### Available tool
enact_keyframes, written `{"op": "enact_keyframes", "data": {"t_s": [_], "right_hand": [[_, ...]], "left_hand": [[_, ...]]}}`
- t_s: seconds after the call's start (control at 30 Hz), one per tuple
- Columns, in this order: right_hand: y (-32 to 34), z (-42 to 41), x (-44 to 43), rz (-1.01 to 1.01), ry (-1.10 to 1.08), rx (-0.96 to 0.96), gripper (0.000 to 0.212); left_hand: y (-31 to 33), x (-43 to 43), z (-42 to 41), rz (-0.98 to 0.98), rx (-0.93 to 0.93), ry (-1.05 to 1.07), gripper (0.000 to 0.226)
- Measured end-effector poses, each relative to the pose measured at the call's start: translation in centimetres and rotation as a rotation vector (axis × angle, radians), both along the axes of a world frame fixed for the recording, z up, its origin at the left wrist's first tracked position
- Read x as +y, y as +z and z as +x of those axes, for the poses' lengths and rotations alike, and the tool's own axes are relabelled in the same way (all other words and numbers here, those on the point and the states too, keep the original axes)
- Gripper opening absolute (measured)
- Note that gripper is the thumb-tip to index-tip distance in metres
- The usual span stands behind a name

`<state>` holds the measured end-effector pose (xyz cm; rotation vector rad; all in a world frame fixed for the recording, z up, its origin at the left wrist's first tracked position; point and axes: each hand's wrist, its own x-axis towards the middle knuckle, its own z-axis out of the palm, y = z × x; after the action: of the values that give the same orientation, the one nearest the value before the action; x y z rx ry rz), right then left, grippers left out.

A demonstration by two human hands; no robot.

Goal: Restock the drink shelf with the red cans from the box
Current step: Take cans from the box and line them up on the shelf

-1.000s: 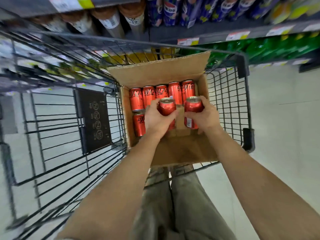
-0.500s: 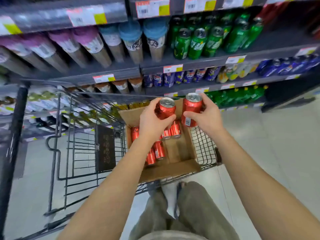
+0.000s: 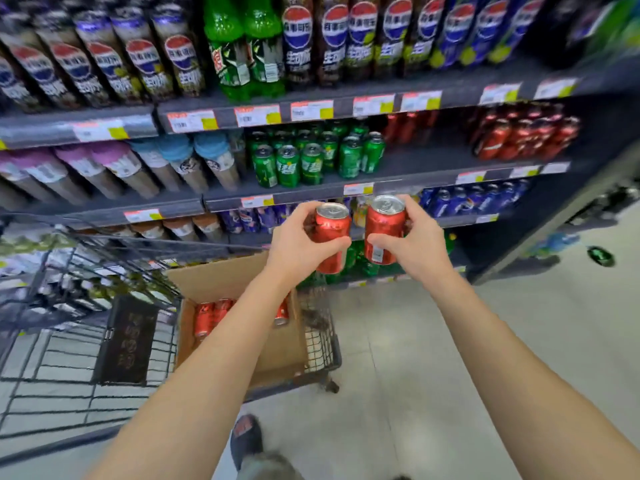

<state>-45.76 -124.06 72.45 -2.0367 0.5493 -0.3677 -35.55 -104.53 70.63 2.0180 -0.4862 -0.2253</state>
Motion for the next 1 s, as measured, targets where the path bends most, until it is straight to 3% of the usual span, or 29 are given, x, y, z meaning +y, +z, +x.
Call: {"op": "enact_keyframes", "data": {"t_s": [0.23,0.4,0.67,0.8,1.0], "right_hand": [[3.7,-6.8,-11.2,-0.059,0.029,-0.021,0.059],[4.5,-7.3,-16.7,-0.063,0.025,-0.027,0.072],[2.6,-3.2,-22.2,-0.06,0.045,0.018,0.06],[0.9,0.1,-24.8,-0.04,0.064,0.027,0.071],[-2.3,5.0,-29.1,-0.023,0.071,0.016,0.066]], "left_hand": [[3.2,-10.7,-7.2,-0.022,-0.043,0.006,0.072],[4.1,-15.6,-7.8,-0.053,-0.026,0.018,0.068],[2.2,-21.5,-4.7,-0.027,0.001,0.008,0.072],[0.3,-24.5,-1.7,-0.049,0.016,0.042,0.068],[-1.9,-28.2,2.0,-0.064,0.028,0.078,0.061]]}}
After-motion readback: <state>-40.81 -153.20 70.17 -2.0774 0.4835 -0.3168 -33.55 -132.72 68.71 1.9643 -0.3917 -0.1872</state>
